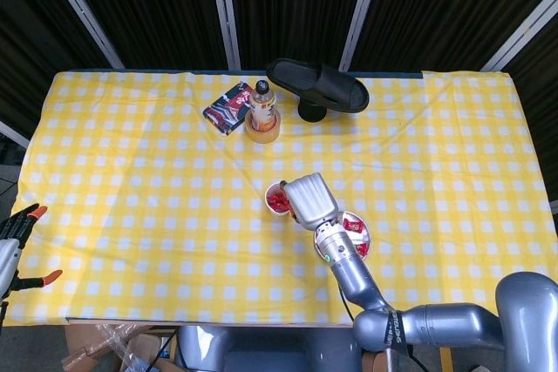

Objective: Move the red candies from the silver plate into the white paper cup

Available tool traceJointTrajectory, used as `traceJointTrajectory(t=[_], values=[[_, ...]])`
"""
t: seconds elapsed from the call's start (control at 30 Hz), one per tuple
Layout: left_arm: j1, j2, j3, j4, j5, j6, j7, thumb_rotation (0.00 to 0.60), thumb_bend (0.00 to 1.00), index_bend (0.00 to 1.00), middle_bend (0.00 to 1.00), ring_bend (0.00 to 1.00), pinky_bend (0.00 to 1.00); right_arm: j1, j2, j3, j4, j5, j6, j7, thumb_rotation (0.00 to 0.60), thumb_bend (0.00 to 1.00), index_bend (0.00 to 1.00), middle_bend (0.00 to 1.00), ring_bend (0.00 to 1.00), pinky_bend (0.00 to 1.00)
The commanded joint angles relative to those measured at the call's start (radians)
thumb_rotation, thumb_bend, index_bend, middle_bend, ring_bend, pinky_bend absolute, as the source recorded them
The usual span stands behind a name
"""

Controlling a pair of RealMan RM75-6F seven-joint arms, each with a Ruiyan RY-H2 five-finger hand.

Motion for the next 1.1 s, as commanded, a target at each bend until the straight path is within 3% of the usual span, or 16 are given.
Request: traceJointTrajectory(t=[0.03, 0.4, 0.57, 0.77, 1.1], values=[[0.000, 0.001, 0.000, 0.001, 0.000, 0.000, -0.001, 0.600, 0.03, 0.00, 0.00, 0.00, 0.00, 0.020, -0.025, 0.002, 0.034, 0.015, -0.014, 0.006, 0.600, 0.53, 0.55, 0.82, 0.93, 0.98], [-0.002, 0.002, -0.003, -0.004, -0.011, -0.004, -0.002, 0.600, 0.03, 0.00, 0.00, 0.00, 0.00, 0.046, -0.069, -0.018, 0.101, 0.021, -0.029, 0.032, 0.600, 0.53, 0.54, 0.82, 0.93, 0.98], [-0.002, 0.001, -0.004, -0.005, -0.014, -0.005, -0.002, 0.600, 0.03, 0.00, 0.00, 0.00, 0.00, 0.050, -0.076, -0.026, 0.109, 0.012, -0.020, 0.033, 0.600, 0.54, 0.47, 0.82, 0.93, 0.98], [-0.002, 0.001, -0.004, -0.005, -0.013, -0.004, -0.002, 0.600, 0.03, 0.00, 0.00, 0.00, 0.00, 0.051, -0.076, -0.034, 0.100, 0.004, -0.006, 0.031, 0.600, 0.51, 0.39, 0.82, 0.93, 0.98], [-0.002, 0.002, -0.005, -0.006, -0.017, -0.005, -0.002, 0.600, 0.03, 0.00, 0.00, 0.00, 0.00, 0.031, -0.046, -0.058, 0.042, -0.032, 0.041, 0.029, 0.600, 0.51, 0.37, 0.82, 0.93, 0.98]])
